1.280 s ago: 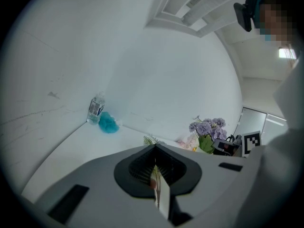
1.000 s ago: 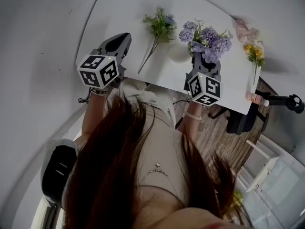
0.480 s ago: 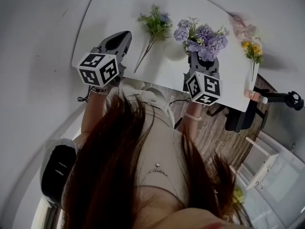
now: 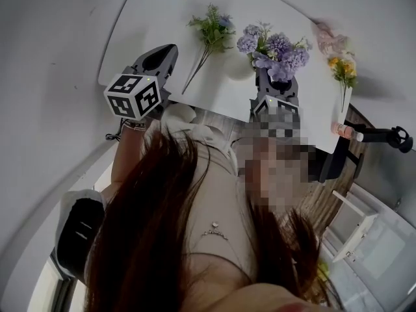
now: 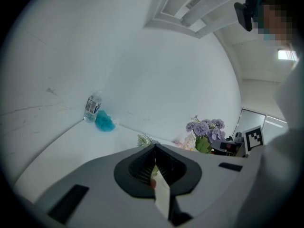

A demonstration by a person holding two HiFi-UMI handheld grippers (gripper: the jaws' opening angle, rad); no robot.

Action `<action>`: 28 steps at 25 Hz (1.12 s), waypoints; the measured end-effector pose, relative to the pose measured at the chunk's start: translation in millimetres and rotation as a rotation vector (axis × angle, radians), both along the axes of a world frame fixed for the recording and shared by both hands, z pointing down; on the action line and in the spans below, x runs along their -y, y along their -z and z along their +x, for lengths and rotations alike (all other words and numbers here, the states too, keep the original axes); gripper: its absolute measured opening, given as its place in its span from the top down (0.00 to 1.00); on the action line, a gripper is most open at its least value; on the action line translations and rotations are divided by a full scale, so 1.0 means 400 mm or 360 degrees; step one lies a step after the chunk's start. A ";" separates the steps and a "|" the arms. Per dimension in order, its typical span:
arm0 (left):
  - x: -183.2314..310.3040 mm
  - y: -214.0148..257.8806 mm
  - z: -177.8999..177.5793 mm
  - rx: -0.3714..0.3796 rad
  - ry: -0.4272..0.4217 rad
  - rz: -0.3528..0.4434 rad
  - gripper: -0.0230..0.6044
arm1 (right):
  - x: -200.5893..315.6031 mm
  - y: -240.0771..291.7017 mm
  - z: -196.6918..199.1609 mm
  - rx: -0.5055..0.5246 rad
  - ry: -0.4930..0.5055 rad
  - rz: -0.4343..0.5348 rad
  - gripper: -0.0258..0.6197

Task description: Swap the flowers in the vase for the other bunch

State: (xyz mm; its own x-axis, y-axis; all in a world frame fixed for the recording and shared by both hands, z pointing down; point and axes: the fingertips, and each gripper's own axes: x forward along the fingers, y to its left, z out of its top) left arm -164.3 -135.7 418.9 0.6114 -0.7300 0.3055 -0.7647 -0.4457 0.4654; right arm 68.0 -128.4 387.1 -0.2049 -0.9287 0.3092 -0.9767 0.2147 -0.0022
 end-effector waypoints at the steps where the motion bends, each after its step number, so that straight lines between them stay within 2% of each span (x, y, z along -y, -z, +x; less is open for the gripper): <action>1: -0.006 0.003 0.002 -0.0001 0.0002 0.0002 0.96 | -0.004 0.001 0.002 0.0004 0.0000 -0.0003 0.69; 10: -0.062 0.006 -0.001 -0.0001 0.0018 0.0000 0.96 | -0.024 0.004 0.007 0.0003 0.0008 -0.0021 0.65; 28: -0.077 0.027 -0.015 -0.0006 0.0033 0.0019 0.96 | -0.043 0.017 0.011 -0.0010 0.0001 -0.0043 0.64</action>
State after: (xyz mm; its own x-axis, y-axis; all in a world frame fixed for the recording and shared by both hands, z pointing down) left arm -170.2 -104.9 407.9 0.5972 -0.7461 0.2946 -0.7721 -0.4352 0.4631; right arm 72.5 -111.0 380.2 -0.2035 -0.9198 0.3356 -0.9765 0.2153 -0.0021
